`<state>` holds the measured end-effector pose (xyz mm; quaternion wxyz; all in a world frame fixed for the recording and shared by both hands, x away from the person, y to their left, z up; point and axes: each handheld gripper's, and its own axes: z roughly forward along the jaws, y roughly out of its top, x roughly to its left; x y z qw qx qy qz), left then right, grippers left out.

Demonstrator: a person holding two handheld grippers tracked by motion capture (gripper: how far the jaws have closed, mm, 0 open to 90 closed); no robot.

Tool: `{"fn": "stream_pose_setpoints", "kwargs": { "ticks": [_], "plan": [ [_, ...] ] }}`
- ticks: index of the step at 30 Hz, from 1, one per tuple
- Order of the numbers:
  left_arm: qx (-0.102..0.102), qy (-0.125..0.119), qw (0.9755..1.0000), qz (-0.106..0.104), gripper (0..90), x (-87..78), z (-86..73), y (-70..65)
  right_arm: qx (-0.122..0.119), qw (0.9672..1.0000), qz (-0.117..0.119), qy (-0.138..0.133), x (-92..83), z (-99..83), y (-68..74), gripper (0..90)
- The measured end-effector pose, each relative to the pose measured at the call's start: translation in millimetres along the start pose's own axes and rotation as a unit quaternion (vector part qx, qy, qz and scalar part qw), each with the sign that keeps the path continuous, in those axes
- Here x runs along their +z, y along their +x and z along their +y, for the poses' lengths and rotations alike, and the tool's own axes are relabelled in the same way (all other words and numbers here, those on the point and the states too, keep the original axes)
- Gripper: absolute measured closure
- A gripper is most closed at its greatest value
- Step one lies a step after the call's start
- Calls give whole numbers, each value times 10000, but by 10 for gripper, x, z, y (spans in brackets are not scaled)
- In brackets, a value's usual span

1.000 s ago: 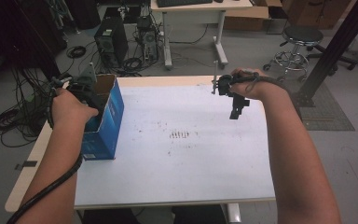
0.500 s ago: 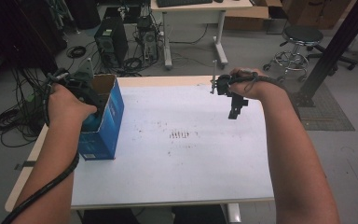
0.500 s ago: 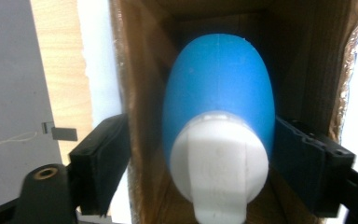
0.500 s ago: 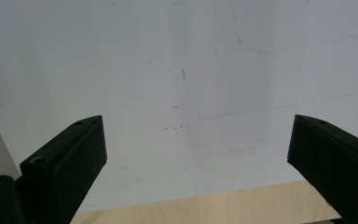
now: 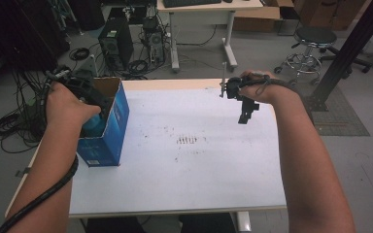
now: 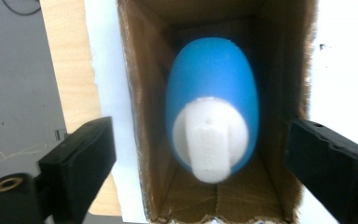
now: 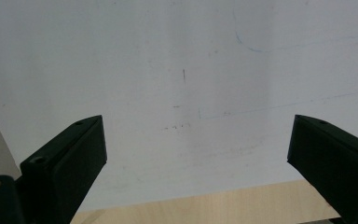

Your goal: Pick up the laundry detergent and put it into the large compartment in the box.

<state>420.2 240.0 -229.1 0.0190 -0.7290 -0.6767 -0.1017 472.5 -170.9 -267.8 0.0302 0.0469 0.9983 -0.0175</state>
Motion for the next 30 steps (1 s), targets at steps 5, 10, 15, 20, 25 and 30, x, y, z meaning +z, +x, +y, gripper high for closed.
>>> {"fn": "stream_pose_setpoints", "kwargs": {
  "ticks": [5,10,15,20,25,30],
  "plan": [
    [153,-52,9999,41,2,-95,-8,-39,-16,10000,-9,-7,-2,1,3,41],
    [388,-123,9991,97,2,-185,-18,-79,-8,10000,-5,2,-5,-4,5,41],
    [667,-195,9976,-51,2,-266,-21,-134,-4,10000,-5,9,0,-5,6,41],
    [1100,-124,9938,-129,2,-359,-38,-239,-3,10000,-14,-6,-7,0,10,40],
    [1419,-293,9887,-388,2,-476,-54,-328,-3,10000,1,-2,-7,2,14,41],
    [1820,-253,9806,-677,2,-579,-57,-446,-24,10000,5,-54,-24,3,24,41]
  ]
}}
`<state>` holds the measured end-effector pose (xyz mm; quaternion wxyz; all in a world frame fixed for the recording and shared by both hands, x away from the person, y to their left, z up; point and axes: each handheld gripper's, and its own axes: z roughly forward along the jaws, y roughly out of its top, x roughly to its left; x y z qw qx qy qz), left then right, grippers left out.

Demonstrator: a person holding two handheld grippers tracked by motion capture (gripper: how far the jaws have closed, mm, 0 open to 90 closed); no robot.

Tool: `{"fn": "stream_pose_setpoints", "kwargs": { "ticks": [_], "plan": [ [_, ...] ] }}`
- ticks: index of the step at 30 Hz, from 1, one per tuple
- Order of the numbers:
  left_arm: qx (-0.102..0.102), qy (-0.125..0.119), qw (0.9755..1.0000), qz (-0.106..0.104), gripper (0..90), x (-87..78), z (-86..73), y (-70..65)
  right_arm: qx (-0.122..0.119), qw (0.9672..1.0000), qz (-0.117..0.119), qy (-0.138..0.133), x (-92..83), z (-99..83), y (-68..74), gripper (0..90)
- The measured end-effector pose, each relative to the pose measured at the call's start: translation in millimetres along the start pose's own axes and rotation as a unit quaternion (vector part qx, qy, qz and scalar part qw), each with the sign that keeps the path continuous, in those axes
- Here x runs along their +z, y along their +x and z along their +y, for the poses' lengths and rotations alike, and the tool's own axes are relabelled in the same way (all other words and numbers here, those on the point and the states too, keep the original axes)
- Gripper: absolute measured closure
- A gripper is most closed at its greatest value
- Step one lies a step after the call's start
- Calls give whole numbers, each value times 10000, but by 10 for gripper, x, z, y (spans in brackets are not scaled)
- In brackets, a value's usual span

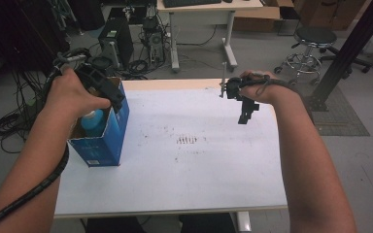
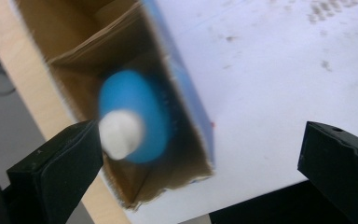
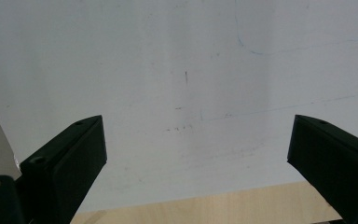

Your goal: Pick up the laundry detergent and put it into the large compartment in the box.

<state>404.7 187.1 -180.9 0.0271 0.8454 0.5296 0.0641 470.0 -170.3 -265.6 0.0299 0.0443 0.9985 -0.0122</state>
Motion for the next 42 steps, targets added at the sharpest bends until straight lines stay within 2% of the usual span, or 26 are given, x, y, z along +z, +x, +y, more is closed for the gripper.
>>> {"fn": "stream_pose_setpoints", "kwargs": {
  "ticks": [5,6,7,9,10,11,12,13,14,16,17,18,22,23,24,26,27,28,31,33,35,36,37,40,41,42],
  "plan": [
    [423,-114,9990,-84,2,-87,49,-120,2,10000,4,4,-18,-13,10,40],
    [623,-152,9979,-106,2,-121,66,-177,-6,10000,-6,-18,-22,-16,14,41],
    [623,-152,9979,-106,1,-121,66,-177,-6,10000,-6,-18,-22,-16,14,41],
    [861,-224,9959,-148,2,-155,79,-240,-11,10000,-4,-19,-26,-20,19,40],
    [1114,-305,9932,-155,2,-185,88,-313,-19,10000,-8,-10,-27,-23,21,41],
    [1114,-305,9932,-155,2,-185,88,-313,-19,10000,-8,-10,-27,-23,21,41],
    [1274,-362,9911,-128,2,-200,90,-352,-20,10000,-6,-5,-26,-24,24,41],
    [1631,-379,9858,-110,2,-227,97,-423,-22,10000,-4,0,-27,-26,27,41],
    [1631,-379,9858,-110,2,-227,97,-423,-22,10000,-4,0,-27,-26,27,41],
    [1849,-410,9818,-107,2,-238,101,-476,-37,10000,-6,-5,-26,-25,30,41],
    [2041,-410,9780,-92,2,-236,102,-528,-30,10000,-4,4,-28,-25,36,41],
    [2041,-410,9780,-92,2,-236,102,-528,-30,10000,-4,4,-28,-25,36,41],
    [2364,-447,9705,-189,2,-242,104,-613,-37,10000,-17,-24,-35,-29,51,41],
    [2514,-432,9667,-215,2,-248,102,-655,-37,10000,-14,-30,-40,-38,56,41],
    [2514,-432,9667,-215,2,-248,102,-655,-37,10000,-14,-30,-40,-38,56,41],
    [2632,-442,9635,-220,2,-254,98,-687,-39,10000,-1,-42,-51,-54,64,41],
    [2735,-466,9603,-287,1,-267,92,-713,-19,10000,-8,-42,-56,-59,69,41],
    [2735,-466,9603,-287,2,-267,92,-713,-19,10000,-8,-42,-56,-59,69,41],
    [2948,-502,9535,-371,2,-290,82,-753,-37,10000,-2,-47,-66,-63,81,41],
    [3137,-526,9471,-419,2,-289,68,-796,-63,9999,-1,-104,-70,-66,92,41],
    [3351,-553,9393,-485,2,-299,53,-845,-53,9999,-3,-101,-71,-66,97,41],
    [3533,-611,9317,-575,2,-305,34,-899,-68,9999,6,-115,-70,-66,103,41],
    [3533,-611,9317,-575,2,-305,34,-899,-68,9999,6,-115,-70,-66,103,41],
    [3820,-584,9200,-659,1,-299,23,-976,-101,9999,14,-127,-63,-65,113,41],
    [4022,-524,9118,-636,1,-282,11,-1035,-112,9998,13,-135,-60,-63,122,42],
    [4022,-524,9118,-636,2,-282,11,-1035,-112,9998,13,-135,-60,-63,122,42]
  ]
}}
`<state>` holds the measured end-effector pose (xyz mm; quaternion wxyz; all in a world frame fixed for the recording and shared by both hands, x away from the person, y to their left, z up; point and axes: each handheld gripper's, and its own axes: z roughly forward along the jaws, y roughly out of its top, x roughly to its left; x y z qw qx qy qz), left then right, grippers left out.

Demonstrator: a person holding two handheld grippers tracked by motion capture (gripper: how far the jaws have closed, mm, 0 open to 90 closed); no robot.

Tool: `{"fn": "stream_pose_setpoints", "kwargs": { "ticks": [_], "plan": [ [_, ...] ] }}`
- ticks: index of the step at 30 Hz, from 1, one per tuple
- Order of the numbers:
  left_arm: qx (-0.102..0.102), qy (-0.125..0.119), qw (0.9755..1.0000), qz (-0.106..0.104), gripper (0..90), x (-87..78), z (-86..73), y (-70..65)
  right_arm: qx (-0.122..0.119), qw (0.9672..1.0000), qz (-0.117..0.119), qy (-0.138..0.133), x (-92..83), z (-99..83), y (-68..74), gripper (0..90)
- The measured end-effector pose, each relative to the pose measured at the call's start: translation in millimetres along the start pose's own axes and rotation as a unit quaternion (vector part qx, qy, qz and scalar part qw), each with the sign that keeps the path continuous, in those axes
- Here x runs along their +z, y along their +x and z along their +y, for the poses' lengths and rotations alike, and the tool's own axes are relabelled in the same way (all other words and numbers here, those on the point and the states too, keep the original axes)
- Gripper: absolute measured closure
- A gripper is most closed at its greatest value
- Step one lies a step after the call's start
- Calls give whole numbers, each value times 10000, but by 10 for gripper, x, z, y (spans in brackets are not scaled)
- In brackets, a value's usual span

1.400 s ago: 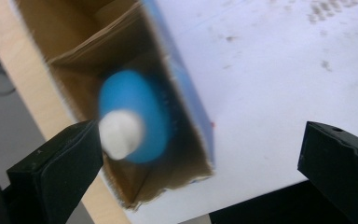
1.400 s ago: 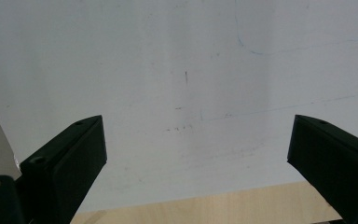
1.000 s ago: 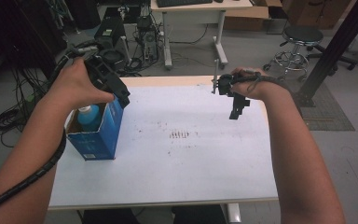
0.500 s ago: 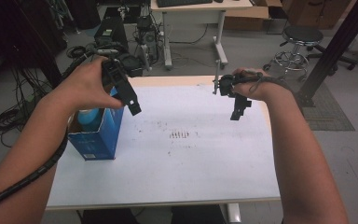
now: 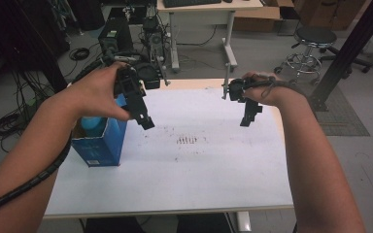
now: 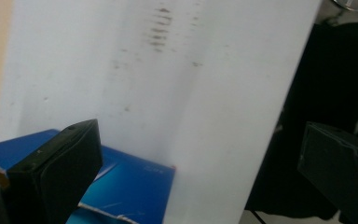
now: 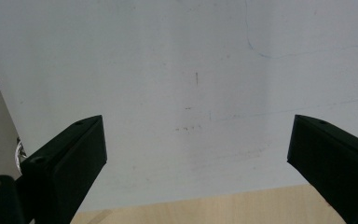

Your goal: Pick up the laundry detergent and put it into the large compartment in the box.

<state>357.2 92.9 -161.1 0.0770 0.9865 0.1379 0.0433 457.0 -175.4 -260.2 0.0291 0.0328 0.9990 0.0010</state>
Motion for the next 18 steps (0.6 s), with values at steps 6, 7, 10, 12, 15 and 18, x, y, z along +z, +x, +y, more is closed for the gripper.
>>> {"fn": "stream_pose_setpoints", "kwargs": {
  "ticks": [6,7,10,12,15,18],
  "plan": [
    [368,44,9990,-248,2,87,68,-113,0,10000,12,-50,11,-30,24,41],
    [439,81,9986,-278,2,120,75,-138,15,10000,24,-41,21,-49,30,41],
    [471,85,9984,-308,2,152,74,-155,19,10000,38,-34,33,-66,35,41],
    [499,131,9981,-339,2,178,71,-165,16,10000,44,-42,42,-79,32,42],
    [500,165,9980,-347,2,203,68,-161,23,10000,57,-37,44,-86,19,41],
    [474,172,9982,-337,2,214,61,-151,16,10000,61,-45,38,-83,9,41]
  ]
}}
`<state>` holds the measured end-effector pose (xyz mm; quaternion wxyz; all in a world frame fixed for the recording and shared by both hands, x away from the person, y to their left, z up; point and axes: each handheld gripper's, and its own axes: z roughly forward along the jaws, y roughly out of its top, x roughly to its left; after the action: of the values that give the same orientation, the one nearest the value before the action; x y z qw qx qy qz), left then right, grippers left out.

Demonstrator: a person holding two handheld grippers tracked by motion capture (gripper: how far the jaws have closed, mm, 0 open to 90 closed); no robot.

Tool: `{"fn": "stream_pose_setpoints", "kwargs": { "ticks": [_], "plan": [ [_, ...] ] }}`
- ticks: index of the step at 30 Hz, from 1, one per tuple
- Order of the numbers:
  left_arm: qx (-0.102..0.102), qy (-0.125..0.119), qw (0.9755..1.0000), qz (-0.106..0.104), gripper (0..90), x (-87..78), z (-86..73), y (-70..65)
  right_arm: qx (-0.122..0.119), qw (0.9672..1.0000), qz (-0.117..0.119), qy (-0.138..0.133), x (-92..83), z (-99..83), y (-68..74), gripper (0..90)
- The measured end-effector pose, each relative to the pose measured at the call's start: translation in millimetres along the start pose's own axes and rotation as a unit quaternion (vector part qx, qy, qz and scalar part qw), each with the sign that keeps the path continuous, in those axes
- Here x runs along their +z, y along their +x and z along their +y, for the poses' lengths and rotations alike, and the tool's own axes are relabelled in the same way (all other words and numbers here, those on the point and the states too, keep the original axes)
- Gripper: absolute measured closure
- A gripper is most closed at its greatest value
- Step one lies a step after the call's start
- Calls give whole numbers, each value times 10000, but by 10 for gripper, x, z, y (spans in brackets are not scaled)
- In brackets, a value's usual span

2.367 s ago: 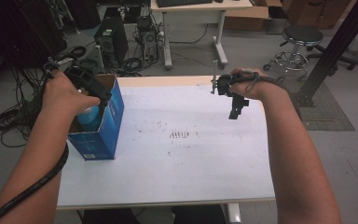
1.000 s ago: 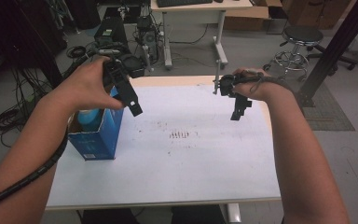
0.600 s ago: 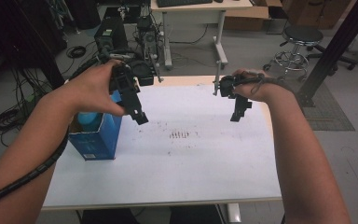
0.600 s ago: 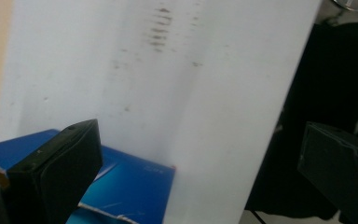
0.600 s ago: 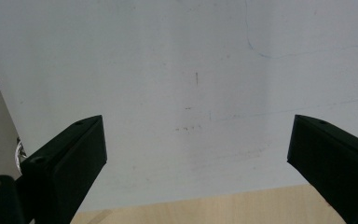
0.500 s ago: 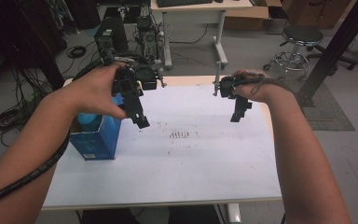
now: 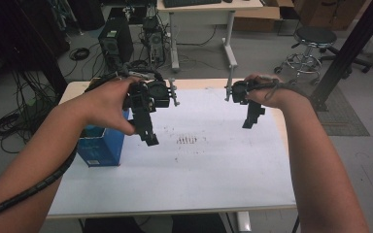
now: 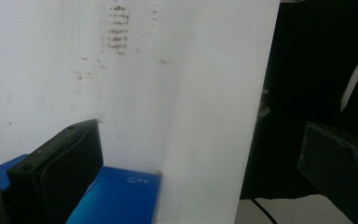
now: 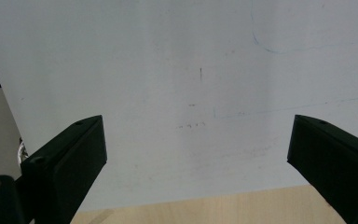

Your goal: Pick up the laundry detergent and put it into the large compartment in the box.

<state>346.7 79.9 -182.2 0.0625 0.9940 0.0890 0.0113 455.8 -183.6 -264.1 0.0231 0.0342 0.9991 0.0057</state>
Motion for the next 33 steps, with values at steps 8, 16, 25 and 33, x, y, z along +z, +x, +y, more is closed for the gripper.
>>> {"fn": "stream_pose_setpoints", "kwargs": {
  "ticks": [8,16,25,33],
  "plan": [
    [-57,-47,10000,31,2,-27,-41,15,-13,10000,-3,11,-20,39,-6,41],
    [-79,-84,9999,9,1,-27,-75,27,-43,10000,15,39,-11,80,-10,41],
    [-77,-72,9999,5,2,-21,-88,39,-54,10000,28,55,0,97,-17,41],
    [-84,-74,9999,0,2,-20,-82,36,-64,10000,12,52,-7,110,-12,41]
  ]
}}
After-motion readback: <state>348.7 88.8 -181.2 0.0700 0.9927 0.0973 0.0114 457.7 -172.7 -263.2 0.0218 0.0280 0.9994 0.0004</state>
